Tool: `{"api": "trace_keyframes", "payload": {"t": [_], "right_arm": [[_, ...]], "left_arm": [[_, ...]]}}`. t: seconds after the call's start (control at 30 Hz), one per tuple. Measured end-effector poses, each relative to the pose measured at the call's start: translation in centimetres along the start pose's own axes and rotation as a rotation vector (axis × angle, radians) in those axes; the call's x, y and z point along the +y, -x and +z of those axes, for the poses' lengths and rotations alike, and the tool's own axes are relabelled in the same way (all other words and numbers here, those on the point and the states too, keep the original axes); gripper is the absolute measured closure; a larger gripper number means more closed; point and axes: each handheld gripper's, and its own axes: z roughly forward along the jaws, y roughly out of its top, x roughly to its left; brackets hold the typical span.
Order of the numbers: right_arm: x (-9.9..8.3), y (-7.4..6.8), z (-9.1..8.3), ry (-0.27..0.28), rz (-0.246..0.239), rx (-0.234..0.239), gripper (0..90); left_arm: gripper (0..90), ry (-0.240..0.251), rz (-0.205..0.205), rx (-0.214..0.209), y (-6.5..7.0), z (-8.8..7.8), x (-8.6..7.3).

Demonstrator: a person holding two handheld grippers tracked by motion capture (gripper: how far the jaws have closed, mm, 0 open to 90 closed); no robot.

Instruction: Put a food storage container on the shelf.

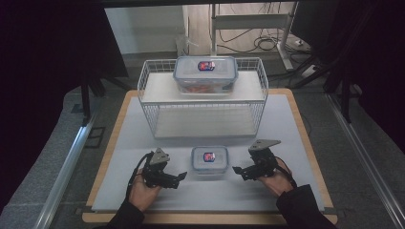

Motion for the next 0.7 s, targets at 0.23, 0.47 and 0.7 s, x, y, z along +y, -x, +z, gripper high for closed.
{"api": "trace_keyframes", "payload": {"t": [0.23,0.47,0.7], "right_arm": [[0.8,-0.4,0.2,0.019,0.004,0.016,3.3],[1.9,-1.1,1.0,-0.004,0.040,0.063,1.1],[2.5,-1.2,1.7,-0.023,0.059,0.073,9.0]], "left_arm": [[2.3,-0.013,-0.027,-0.051,-0.2,0.0,1.6],[4.3,-0.011,-0.063,-0.137,-0.3,1.2,3.2],[5.6,-0.053,-0.101,-0.186,-0.4,3.1,3.7]]}}
